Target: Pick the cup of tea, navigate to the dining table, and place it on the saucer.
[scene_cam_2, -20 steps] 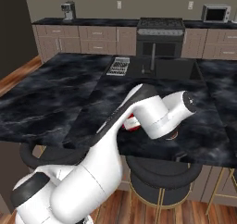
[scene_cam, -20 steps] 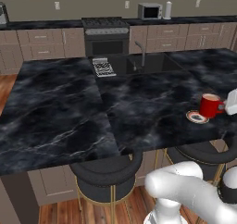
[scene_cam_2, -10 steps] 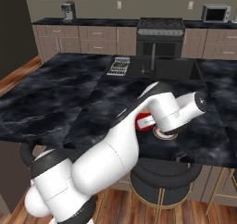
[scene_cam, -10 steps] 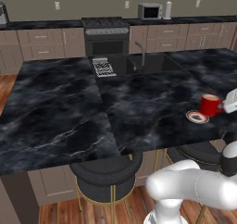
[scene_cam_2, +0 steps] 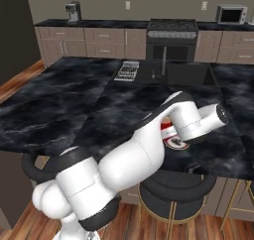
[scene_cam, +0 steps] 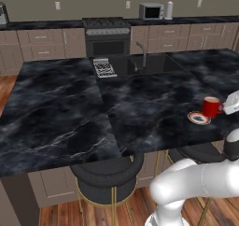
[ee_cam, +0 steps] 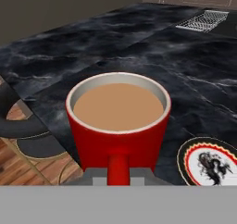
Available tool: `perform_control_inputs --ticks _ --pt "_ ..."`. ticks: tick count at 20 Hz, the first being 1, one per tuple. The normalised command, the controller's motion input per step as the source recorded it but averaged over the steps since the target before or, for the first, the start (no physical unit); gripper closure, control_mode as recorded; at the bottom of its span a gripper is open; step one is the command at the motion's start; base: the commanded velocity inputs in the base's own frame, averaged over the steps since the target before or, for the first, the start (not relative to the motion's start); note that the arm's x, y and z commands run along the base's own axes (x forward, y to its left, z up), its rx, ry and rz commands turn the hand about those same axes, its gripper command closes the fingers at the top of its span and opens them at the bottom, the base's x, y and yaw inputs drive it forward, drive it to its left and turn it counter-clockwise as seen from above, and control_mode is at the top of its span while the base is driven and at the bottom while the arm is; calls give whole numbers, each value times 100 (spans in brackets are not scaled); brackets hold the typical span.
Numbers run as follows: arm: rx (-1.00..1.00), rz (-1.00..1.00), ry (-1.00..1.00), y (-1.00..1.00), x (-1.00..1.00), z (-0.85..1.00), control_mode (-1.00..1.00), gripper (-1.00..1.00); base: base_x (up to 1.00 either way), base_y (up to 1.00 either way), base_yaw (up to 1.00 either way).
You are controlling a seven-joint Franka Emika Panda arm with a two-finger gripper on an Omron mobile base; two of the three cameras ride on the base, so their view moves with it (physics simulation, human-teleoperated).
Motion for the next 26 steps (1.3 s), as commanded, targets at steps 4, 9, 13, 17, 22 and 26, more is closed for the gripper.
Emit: perform_control_inputs --ticks 4,9,13,17,22,26 --pt "0 0 0 -11 58 -30 -100 100 0 0 0" --pt "0 0 0 -29 39 -39 -100 100 0 0 0" --pt "0 0 0 -26 30 -33 -100 100 0 0 0" --pt "0 0 0 -16 26 -23 -100 100 0 0 0" --pt "0 0 0 -14 5 -19 -100 100 0 0 0" --pt "0 0 -1 -2 0 -27 -100 100 0 0 0"
